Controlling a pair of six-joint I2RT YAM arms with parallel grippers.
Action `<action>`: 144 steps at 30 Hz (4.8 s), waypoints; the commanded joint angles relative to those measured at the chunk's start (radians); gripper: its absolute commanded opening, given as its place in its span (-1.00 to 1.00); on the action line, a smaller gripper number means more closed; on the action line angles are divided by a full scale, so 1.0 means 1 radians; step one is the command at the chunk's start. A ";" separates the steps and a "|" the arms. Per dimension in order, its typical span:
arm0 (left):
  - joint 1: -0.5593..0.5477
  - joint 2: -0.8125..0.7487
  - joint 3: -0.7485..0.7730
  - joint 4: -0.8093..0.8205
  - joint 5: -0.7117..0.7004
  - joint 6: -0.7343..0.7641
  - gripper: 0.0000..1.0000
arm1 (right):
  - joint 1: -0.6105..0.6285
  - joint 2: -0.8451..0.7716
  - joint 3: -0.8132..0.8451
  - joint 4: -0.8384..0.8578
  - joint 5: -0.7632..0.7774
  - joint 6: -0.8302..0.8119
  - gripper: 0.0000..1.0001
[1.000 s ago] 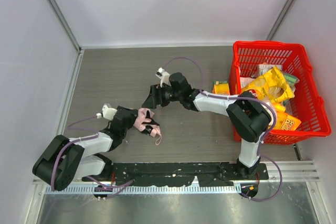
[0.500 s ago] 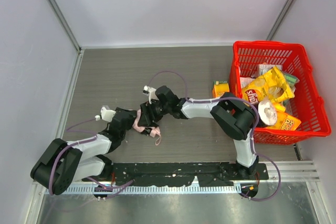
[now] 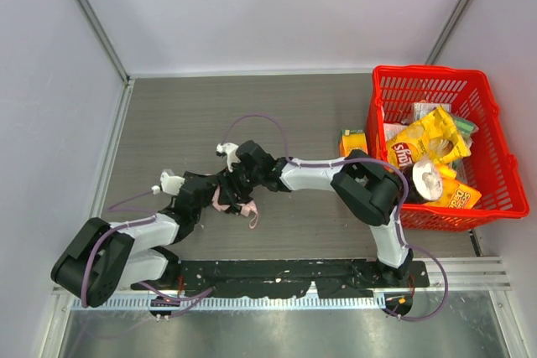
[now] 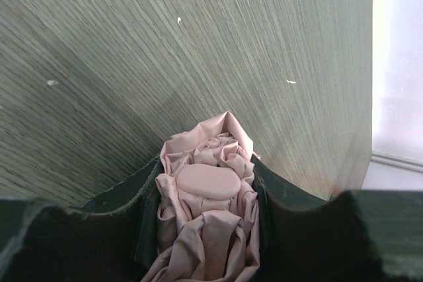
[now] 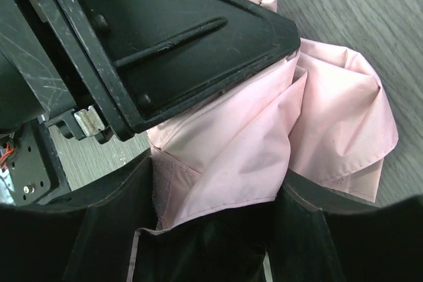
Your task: Put away the umbrella
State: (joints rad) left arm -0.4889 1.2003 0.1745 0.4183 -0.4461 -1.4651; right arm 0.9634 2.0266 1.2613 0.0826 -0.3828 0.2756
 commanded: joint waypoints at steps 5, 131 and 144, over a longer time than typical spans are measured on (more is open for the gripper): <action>0.001 -0.008 -0.039 -0.078 0.061 -0.078 -1.00 | 0.018 0.064 0.086 -0.038 0.032 -0.115 0.18; 0.202 0.286 0.543 -0.914 0.382 0.006 -1.00 | 0.057 -0.041 -0.025 -0.155 0.415 -0.345 -0.31; 0.204 0.081 0.453 -0.748 0.373 -0.029 -1.00 | 0.052 -0.262 -0.045 -0.245 0.421 -0.096 0.31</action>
State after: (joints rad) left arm -0.2939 1.3441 0.6312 -0.3714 -0.0021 -1.4910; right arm 1.0386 1.9015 1.2114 -0.0685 -0.0250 0.0868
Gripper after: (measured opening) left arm 0.378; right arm 0.640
